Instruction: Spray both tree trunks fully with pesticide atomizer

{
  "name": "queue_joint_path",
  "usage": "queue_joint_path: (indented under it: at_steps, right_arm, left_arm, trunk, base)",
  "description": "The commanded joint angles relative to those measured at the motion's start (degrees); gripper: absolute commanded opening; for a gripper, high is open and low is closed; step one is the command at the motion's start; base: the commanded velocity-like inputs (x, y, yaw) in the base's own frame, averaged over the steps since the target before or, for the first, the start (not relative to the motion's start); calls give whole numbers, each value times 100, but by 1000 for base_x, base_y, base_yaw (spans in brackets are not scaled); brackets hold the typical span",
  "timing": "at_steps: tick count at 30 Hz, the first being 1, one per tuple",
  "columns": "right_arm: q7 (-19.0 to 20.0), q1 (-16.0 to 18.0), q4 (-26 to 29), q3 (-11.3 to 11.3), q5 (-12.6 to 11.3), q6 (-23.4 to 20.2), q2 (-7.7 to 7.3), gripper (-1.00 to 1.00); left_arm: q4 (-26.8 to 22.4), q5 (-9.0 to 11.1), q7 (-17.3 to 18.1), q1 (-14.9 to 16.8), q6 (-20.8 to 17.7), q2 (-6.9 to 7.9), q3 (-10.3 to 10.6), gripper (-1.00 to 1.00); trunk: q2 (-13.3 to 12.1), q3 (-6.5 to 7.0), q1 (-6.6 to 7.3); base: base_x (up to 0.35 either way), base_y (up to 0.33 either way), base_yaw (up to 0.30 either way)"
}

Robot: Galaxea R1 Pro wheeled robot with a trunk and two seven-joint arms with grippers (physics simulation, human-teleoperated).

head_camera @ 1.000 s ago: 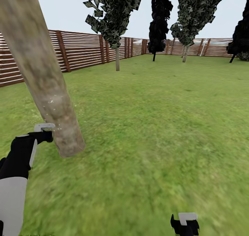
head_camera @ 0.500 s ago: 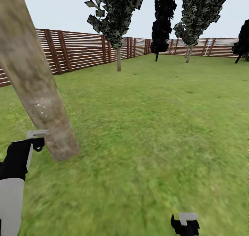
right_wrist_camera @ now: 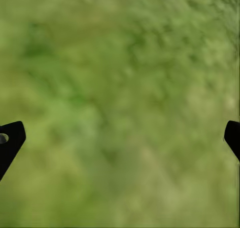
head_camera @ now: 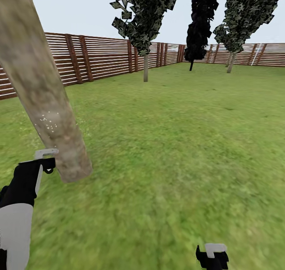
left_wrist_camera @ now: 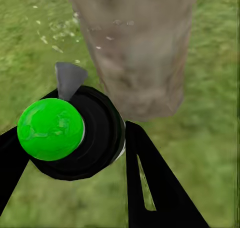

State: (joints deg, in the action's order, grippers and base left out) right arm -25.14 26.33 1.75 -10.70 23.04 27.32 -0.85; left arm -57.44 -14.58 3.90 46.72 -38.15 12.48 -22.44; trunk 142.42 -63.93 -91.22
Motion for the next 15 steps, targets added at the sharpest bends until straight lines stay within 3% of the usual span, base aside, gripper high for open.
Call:
queue_joint_path:
  at_steps: [1,3,7,11,15]
  right_arm:
    - [-17,4,-8,-46,61,17,-1,100]
    - [-17,4,-3,-46,61,13,-2,100]
    - [-17,4,-5,-46,61,15,6,100]
    - [-17,4,-7,-46,61,16,14,100]
    - [-17,4,-7,-46,61,13,15,100]
  left_arm:
    - [-6,-62,31,4,-23,-19,15,-100]
    - [-5,-39,-214,3,-25,-73,37,-100]
    - [-5,-33,-320,4,-31,-90,55,-100]
    - [-5,-51,-312,2,-26,-10,-7,-100]
    - [-4,-62,-317,-3,-23,-45,27,-100]
  trunk:
    - [2,-5,-1]
    - [2,-5,-1]
    - [2,-5,-1]
    - [2,-5,-1]
    - [2,-5,-1]
  base:
    - [244,-173,2]
    - [240,-180,0]
    - [235,-192,28]
    - [236,-192,251]
    - [203,-205,277]
